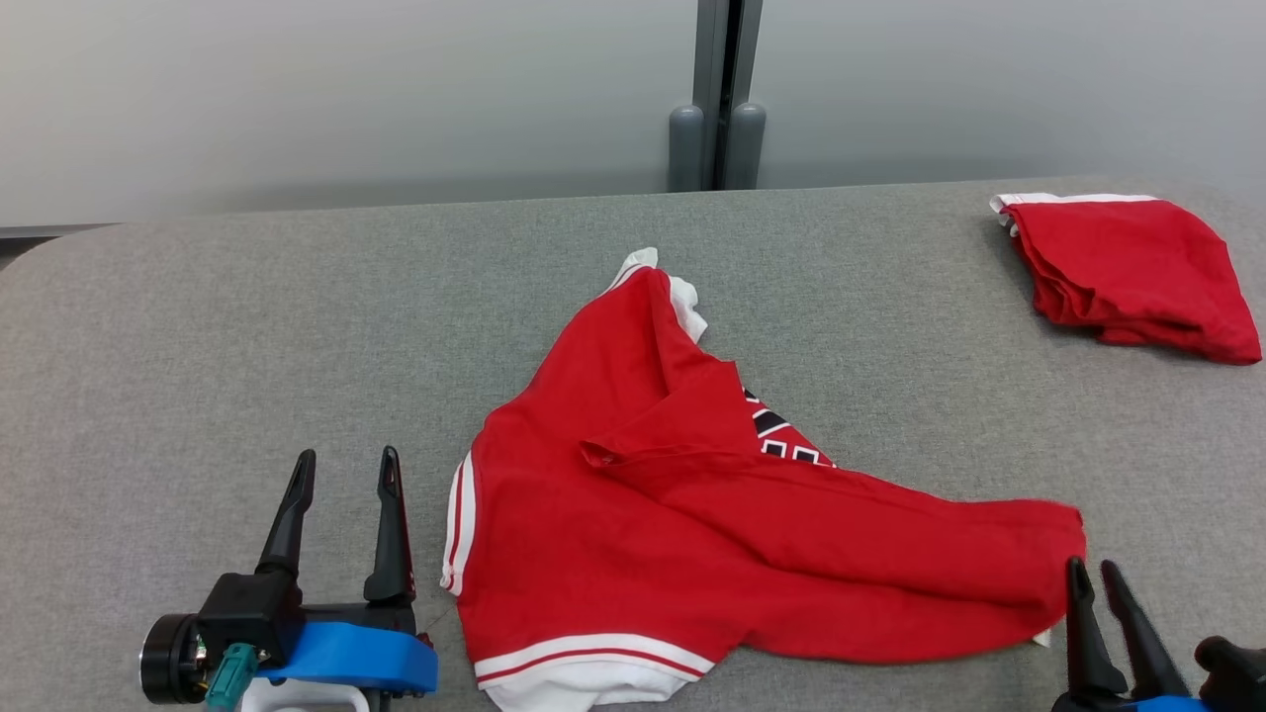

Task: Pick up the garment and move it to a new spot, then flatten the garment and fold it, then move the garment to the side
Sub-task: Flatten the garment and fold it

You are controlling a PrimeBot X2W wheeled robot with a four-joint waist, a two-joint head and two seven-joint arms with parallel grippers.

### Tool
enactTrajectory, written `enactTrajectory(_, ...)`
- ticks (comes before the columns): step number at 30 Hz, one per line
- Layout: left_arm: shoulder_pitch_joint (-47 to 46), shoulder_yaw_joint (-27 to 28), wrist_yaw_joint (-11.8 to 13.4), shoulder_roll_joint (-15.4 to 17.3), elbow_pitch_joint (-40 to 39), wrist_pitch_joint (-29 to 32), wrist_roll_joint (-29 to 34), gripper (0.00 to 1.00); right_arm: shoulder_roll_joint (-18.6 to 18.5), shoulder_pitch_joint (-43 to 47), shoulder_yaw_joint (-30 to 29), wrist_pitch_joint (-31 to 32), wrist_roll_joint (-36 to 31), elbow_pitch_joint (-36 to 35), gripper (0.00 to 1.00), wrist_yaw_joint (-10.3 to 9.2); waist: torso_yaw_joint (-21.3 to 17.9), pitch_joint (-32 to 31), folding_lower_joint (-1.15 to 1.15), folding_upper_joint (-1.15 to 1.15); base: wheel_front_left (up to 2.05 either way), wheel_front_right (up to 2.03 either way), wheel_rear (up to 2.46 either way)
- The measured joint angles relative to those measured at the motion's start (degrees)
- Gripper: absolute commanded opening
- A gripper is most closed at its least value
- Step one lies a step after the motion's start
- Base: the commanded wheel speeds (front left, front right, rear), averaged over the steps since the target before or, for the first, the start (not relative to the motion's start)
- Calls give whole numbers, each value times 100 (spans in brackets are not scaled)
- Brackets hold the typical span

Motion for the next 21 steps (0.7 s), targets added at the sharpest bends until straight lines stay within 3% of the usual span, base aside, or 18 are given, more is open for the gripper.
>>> enactTrajectory(4, 3, 79, -27, 0, 0, 0, 41, 100, 9, -199, -116, -67, -269, -467, 100, -1, -29, -29, 0, 0, 0, 0, 0)
enactTrajectory(8, 13, 107, -41, 0, 1, 0, 69, 100, 9, -363, 122, -93, -446, -795, 100, -1, -26, -69, 0, 0, 0, 0, 0)
enactTrajectory(15, 42, 102, -41, 0, -2, 0, 100, 100, -18, -866, 1230, 41, -876, -836, 100, -1, 81, -145, 0, 0, 0, 0, 0)
enactTrajectory(21, 50, 70, -42, -1, 4, 1, 101, 100, -303, -1632, 2264, 348, -916, -416, 100, 0, 241, -128, 0, 0, 0, 0, 0)
